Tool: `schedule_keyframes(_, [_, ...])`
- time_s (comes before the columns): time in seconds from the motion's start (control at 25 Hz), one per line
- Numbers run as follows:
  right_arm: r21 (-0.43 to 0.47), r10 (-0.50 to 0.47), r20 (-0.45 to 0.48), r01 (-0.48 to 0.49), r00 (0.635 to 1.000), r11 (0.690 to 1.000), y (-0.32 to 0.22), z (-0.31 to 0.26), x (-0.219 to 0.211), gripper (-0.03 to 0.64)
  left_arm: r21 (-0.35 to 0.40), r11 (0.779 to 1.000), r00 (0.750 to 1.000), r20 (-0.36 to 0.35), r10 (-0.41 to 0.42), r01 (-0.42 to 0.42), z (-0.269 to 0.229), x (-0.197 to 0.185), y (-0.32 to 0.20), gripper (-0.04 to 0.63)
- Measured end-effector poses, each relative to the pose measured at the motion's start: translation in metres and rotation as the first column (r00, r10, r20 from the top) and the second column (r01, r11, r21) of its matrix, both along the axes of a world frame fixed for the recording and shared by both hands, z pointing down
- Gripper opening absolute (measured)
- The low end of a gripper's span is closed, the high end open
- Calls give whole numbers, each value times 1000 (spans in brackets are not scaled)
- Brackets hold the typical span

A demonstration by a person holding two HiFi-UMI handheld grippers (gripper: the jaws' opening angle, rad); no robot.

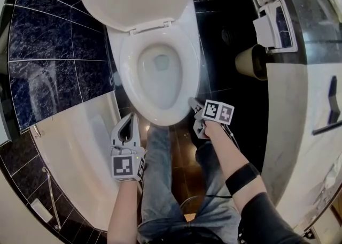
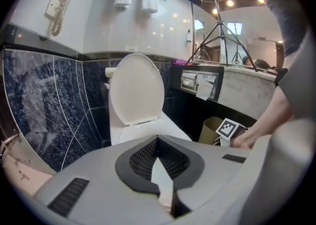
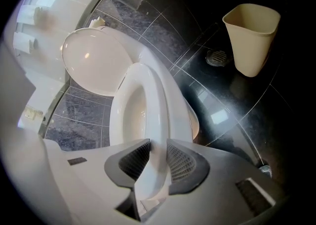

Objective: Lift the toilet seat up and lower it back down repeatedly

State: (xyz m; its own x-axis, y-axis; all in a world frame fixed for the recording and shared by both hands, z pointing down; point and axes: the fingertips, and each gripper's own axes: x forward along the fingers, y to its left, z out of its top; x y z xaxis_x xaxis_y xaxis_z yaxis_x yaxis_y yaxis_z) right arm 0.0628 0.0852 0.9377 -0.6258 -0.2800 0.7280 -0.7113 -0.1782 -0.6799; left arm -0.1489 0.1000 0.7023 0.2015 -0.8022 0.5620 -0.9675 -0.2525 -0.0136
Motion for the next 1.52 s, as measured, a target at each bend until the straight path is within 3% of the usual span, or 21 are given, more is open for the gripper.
schedule_keyframes(0.4, [11,-16,35,15,999,1000,-3,-41,1,84,-32,999,1000,-18,-4,3,-16,11,6,-2])
schedule_keyframes(0.56, [24,-20,52,19,998,1000,-8,-77,1,73,-73,997,999,-49,-19,15,-32,24,16,-2])
schedule_keyframes(0.76, [42,-26,68,23,997,999,-23,-125,-1,61,-140,990,999,-27,21,-24,-31,24,49,-2])
schedule_keyframes(1.08, [74,-29,83,23,996,997,-45,-178,-7,51,-328,942,994,-60,-90,65,34,16,91,-2])
schedule_keyframes(1.28, [77,-31,86,24,996,997,-51,-186,-8,46,-310,950,993,-97,-71,37,43,37,56,-3])
schedule_keyframes(1.52, [104,-56,94,46,994,993,-58,-200,-8,46,-284,957,989,-109,-98,63,26,36,46,-3])
